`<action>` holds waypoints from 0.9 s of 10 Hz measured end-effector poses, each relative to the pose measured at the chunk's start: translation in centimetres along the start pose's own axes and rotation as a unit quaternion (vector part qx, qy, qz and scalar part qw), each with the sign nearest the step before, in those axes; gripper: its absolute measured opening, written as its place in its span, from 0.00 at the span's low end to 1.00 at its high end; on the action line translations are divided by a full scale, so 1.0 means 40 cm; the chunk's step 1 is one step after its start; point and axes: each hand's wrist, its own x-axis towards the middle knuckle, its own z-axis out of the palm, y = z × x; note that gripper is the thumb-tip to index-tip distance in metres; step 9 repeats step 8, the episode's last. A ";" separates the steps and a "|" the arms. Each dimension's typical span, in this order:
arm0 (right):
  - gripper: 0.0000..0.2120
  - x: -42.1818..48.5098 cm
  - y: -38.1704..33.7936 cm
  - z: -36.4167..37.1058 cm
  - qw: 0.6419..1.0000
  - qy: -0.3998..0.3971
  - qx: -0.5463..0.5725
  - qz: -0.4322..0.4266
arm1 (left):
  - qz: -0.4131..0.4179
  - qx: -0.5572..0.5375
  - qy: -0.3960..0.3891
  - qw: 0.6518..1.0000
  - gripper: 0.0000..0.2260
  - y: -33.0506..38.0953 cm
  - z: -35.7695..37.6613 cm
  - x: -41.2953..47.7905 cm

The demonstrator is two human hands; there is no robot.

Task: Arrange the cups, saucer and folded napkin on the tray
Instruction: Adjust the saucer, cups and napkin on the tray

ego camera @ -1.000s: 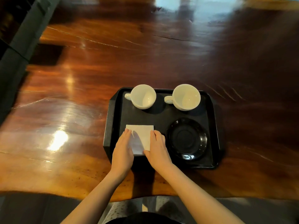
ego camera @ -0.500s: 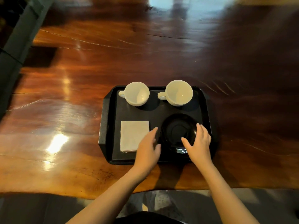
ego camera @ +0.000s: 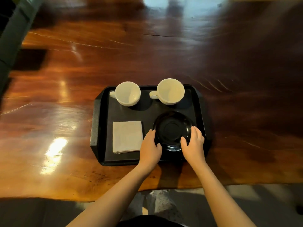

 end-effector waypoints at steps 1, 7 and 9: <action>0.28 0.001 -0.005 0.004 1.000 -0.001 -0.003 -0.007 | -0.005 -0.007 0.011 1.000 0.25 -0.007 -0.001 -0.001; 0.27 0.104 -0.180 -0.178 0.880 -0.318 -0.345 -0.081 | 0.040 0.245 -0.123 0.961 0.09 0.170 -0.205 0.078; 0.26 0.165 -0.298 -0.251 0.863 -0.419 -0.282 -0.015 | -0.005 0.272 -0.263 0.926 0.11 0.286 -0.294 0.109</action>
